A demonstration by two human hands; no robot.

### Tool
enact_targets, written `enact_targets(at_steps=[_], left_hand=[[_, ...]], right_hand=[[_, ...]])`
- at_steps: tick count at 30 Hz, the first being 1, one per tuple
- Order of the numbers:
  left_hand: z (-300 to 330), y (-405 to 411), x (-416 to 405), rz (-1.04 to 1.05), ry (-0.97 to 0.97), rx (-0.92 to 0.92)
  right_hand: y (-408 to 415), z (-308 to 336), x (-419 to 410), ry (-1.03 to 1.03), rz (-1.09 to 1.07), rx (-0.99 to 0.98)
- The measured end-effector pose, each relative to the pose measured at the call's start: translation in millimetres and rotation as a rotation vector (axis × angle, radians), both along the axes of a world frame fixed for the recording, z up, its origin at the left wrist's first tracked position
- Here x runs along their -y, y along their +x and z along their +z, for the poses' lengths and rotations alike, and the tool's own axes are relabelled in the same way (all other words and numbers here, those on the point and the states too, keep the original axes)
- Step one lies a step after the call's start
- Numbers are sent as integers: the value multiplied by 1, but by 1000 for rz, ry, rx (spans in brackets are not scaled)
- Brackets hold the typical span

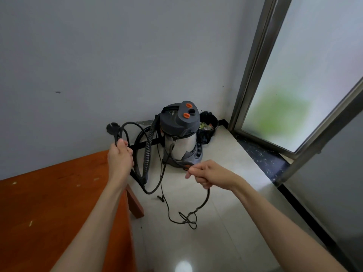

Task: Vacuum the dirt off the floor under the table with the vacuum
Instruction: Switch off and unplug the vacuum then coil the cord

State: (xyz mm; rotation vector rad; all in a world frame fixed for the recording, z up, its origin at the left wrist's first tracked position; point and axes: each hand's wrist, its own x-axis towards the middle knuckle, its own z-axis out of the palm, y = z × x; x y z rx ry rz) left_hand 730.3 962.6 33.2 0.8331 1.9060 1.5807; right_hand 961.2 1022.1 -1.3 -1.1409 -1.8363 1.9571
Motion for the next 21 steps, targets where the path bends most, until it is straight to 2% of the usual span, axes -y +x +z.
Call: enact_targets(at_steps=[2, 5, 6, 7, 8, 10, 13, 17, 21], left_hand=[[-3, -5, 0, 39, 0, -30], [-11, -14, 5, 81, -36, -129], [-13, -13, 8, 67, -37, -164], [-14, -9, 12, 35, -32, -191], [-14, -2, 15, -11, -31, -207], [-14, 19, 18, -130, -48, -211], [-16, 43, 14, -288, -138, -126], [-15, 53, 12, -360, -117, 363], [-8, 57, 16, -403, -41, 540]], right_hand=[[-4, 2, 0, -290, -26, -390], [-2, 12, -10, -616, -196, -1025], [0, 17, -13, -653, -263, -1119], [0, 22, -16, -649, -326, -1118], [0, 28, -17, -602, -370, -1028], [-7, 35, -15, -371, -358, -698], [-25, 35, 4, 90, -148, -206], [-37, 28, 19, 323, 2, 21], [-34, 24, 28, 428, 134, 132]])
